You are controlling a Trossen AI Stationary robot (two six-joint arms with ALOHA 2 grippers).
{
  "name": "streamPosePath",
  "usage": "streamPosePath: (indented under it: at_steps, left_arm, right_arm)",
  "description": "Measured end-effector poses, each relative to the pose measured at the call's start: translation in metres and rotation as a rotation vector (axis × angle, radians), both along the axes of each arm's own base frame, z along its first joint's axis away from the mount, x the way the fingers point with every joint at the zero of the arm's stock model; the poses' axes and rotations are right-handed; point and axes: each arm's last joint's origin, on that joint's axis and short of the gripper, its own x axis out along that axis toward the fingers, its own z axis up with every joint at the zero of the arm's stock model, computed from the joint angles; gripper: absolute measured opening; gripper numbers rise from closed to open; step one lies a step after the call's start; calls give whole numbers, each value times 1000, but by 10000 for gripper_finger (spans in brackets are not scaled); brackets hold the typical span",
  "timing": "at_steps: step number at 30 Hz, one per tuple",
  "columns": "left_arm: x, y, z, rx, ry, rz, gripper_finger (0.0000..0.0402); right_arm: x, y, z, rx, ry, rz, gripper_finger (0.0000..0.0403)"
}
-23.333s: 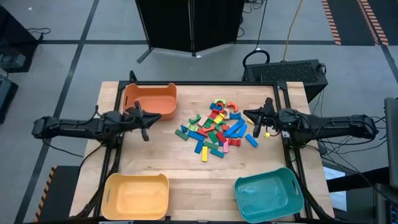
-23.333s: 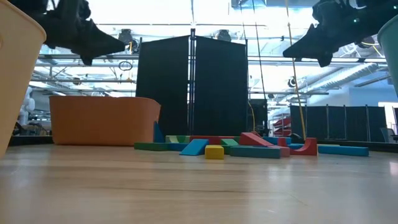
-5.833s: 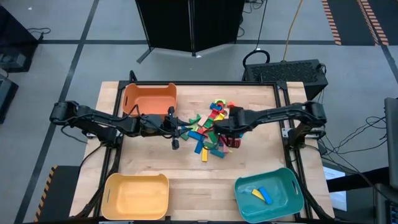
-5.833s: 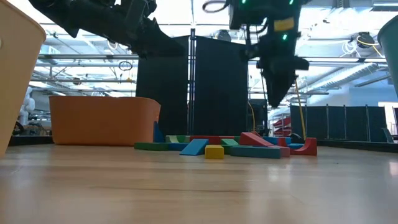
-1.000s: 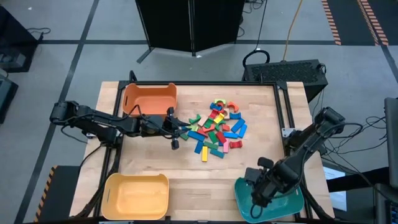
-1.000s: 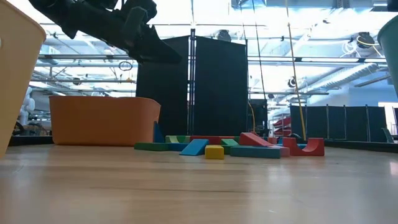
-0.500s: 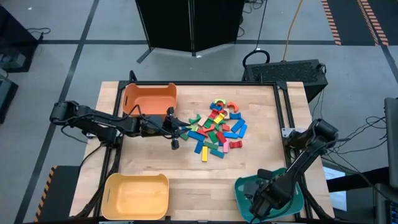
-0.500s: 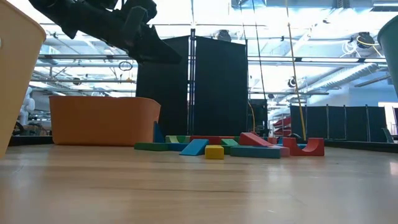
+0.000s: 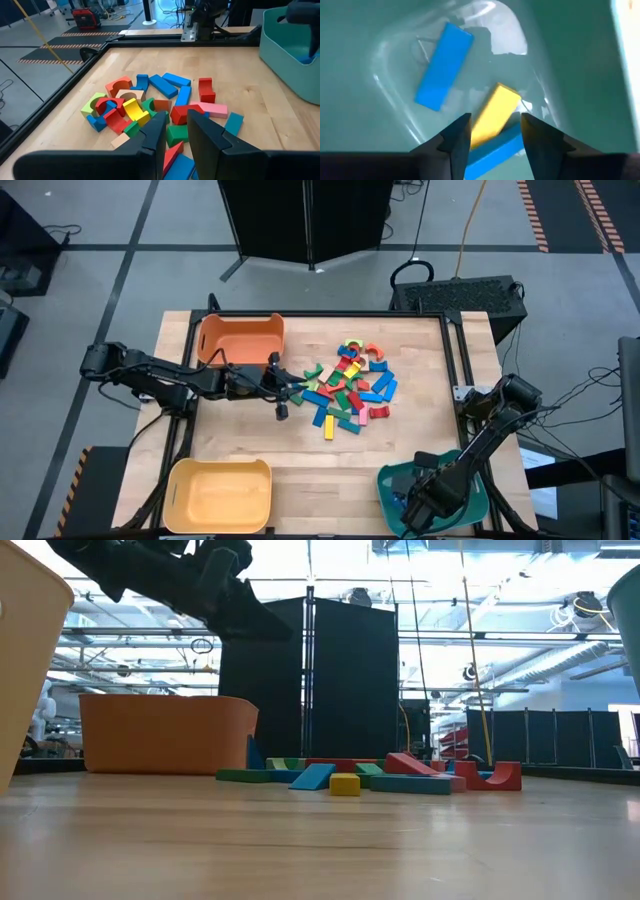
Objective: Sort blocks by size
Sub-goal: Put the blue rectangular block into the blue bin
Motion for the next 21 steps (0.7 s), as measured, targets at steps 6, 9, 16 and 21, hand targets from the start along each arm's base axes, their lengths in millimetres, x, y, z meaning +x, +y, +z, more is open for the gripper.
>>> streamPosePath:
  at_steps: [6, 9, 16, 21]
  left_arm:
    - [0, 0, 1, 0, -11, 0, 80]
    - [0, 0, 1, 0, -12, 0, 80]
    - [0, 0, 1, 0, -11, 0, 80]
    - [0, 0, 1, 0, -11, 0, 80]
  right_arm:
    - [0, -14, 11, -32, 15, -16, 169]
    - [0, -23, 24, -39, -51, -25, 169]
    - [-4, -54, 63, -140, -258, -76, 169]
    - [-3, -80, 75, -221, -273, -127, 169]
